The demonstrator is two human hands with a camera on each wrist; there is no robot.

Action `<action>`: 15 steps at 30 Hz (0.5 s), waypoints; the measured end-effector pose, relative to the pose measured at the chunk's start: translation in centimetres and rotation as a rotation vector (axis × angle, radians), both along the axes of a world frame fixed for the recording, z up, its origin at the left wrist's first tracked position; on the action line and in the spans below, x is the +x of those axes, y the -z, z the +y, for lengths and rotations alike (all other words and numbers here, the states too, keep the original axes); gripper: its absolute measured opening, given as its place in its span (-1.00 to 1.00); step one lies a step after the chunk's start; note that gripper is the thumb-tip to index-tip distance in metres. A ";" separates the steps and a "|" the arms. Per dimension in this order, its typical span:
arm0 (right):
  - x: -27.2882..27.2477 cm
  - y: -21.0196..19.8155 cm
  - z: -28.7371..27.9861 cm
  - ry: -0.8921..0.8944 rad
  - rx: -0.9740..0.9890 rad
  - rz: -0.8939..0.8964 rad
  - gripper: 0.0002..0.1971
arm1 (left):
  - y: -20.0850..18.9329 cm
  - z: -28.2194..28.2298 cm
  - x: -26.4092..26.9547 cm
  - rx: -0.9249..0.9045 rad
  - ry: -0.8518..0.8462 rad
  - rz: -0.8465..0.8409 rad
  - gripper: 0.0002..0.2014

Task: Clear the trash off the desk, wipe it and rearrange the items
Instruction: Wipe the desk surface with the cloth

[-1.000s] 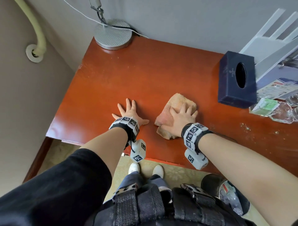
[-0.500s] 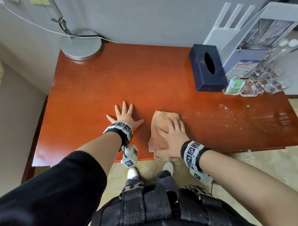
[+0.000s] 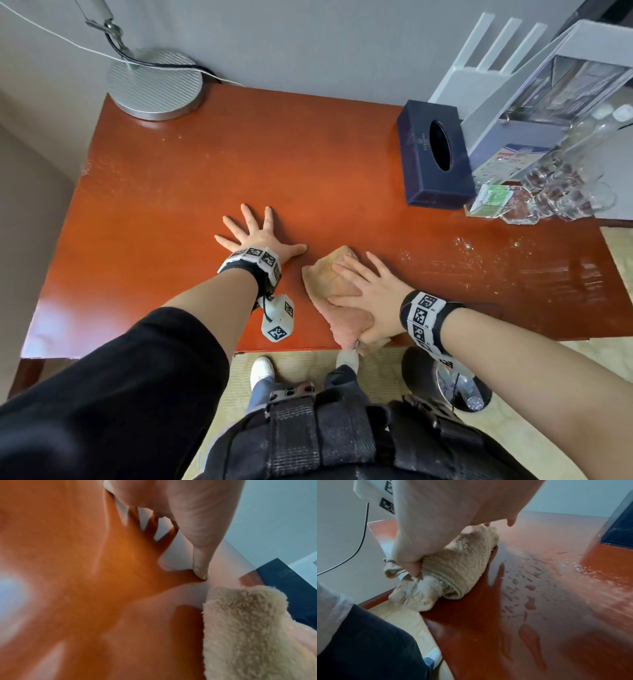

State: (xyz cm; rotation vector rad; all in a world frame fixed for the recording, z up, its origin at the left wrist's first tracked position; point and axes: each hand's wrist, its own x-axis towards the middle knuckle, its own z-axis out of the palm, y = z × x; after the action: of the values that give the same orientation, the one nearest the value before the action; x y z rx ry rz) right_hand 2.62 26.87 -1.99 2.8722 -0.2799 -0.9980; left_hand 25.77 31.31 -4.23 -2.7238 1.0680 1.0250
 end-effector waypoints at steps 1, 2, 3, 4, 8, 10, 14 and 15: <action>0.0 0.0 -0.6 -0.021 -0.001 0.003 -0.10 | 0.0 -0.3 -0.1 0.003 -0.015 0.001 0.15; -0.1 0.1 -1.1 -0.037 0.000 0.002 -0.09 | 0.0 -0.6 -0.3 0.004 -0.029 0.000 0.14; -0.1 0.2 -1.6 -0.047 0.000 0.000 -0.09 | 0.0 -0.8 -0.4 0.003 -0.040 -0.001 0.14; -0.1 0.3 -2.1 -0.049 -0.002 0.000 -0.10 | 0.1 -0.9 -0.4 0.000 -0.045 -0.003 0.14; 0.3 0.6 -4.4 0.030 -0.013 -0.020 -0.09 | 0.2 -1.0 -0.4 0.001 -0.064 -0.003 0.13; 0.9 0.6 -5.6 0.089 -0.019 -0.030 -0.09 | 0.2 -1.1 -0.4 0.014 -0.075 -0.003 0.13; 2.1 0.3 -7.3 0.171 -0.034 -0.020 -0.08 | 0.0 -1.4 -0.5 0.032 -0.096 0.006 0.13; 2.4 0.3 -7.4 0.191 -0.037 -0.023 -0.07 | 0.0 -1.4 -0.5 0.034 -0.100 0.006 0.12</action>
State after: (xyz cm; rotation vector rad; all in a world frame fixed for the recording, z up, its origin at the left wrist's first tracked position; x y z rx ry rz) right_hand 4.99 19.50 -2.27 2.8670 -0.5776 -0.9775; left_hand 25.23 29.95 -4.18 -2.7734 0.9143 1.0545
